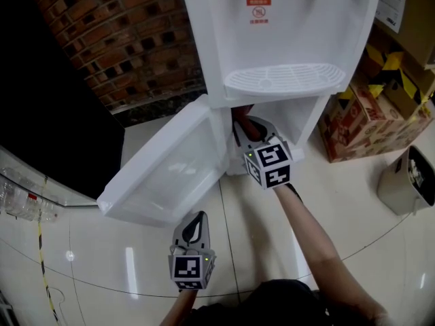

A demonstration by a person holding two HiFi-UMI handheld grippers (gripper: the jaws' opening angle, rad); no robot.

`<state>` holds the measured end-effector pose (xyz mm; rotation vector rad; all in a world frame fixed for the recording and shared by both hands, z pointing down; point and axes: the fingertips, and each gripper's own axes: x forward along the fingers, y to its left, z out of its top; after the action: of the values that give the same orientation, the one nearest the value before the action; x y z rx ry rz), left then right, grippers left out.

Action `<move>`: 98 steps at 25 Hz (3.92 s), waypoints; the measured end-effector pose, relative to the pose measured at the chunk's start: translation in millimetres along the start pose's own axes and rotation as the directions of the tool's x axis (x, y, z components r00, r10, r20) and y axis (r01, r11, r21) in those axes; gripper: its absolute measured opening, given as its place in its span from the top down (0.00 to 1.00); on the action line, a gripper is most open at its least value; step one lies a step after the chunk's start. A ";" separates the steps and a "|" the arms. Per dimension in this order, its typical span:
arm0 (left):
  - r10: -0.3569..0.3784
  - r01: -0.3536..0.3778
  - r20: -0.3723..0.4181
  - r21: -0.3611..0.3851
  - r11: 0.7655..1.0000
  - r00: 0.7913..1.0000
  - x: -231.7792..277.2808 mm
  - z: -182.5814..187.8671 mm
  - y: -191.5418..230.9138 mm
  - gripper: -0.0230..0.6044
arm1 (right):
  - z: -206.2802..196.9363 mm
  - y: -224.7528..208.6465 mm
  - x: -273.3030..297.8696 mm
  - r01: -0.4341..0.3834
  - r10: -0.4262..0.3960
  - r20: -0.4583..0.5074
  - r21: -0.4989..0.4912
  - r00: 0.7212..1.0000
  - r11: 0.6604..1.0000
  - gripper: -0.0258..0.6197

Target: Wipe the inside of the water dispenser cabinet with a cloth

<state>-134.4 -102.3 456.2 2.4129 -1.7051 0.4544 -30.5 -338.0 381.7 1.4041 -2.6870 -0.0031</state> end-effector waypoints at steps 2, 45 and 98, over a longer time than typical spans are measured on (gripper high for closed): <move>-0.004 0.004 0.004 0.004 1.000 1.000 0.0 0.5 -1.7 0.99 | -17.3 -1.7 2.1 0.003 -0.003 -0.030 0.016 1.000 1.000 0.85; -0.004 0.004 0.023 -0.002 1.000 1.000 2.5 3.5 -10.8 0.99 | 33.6 -152.1 -86.6 0.380 -0.378 0.035 -0.071 0.925 0.922 0.85; 0.002 -0.002 0.016 -0.020 1.000 1.000 -10.8 1.0 -14.2 0.99 | 80.3 187.4 -135.7 -0.417 0.420 0.133 -0.050 0.898 0.908 0.85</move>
<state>-124.3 -88.1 452.4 2.4076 -1.7109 0.4168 -114.9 -123.6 298.6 0.8180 -3.0395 -0.0974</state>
